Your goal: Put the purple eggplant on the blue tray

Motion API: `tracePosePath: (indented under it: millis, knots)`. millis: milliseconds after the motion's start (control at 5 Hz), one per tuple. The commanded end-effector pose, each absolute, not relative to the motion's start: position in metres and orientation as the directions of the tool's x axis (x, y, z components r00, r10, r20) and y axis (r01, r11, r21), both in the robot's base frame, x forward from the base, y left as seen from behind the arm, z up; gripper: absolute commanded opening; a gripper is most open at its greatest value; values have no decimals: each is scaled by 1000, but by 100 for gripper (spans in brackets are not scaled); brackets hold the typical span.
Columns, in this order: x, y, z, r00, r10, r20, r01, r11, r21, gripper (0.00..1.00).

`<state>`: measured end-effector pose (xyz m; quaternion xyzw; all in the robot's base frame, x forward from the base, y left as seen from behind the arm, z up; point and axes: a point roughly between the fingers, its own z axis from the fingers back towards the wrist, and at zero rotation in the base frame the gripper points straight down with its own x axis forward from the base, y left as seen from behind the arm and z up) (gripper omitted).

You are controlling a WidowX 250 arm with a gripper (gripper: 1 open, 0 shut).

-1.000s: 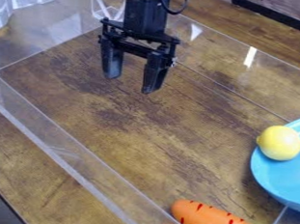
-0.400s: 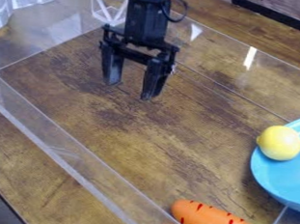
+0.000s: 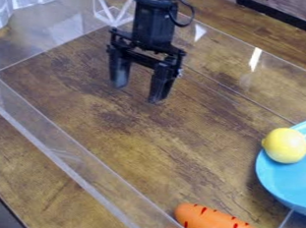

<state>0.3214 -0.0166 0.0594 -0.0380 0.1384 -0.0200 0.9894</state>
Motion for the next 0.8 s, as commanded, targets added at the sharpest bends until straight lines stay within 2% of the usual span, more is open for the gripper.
tracePosePath:
  millis: [0,400,600]
  knots:
    - [336,-21,72,977,-67,-204,51,996,-79,100]
    - [339,-19,64,976,-72,-207,57,996,-75,100]
    - [341,-18,61,975,-75,-207,61,995,-74,0]
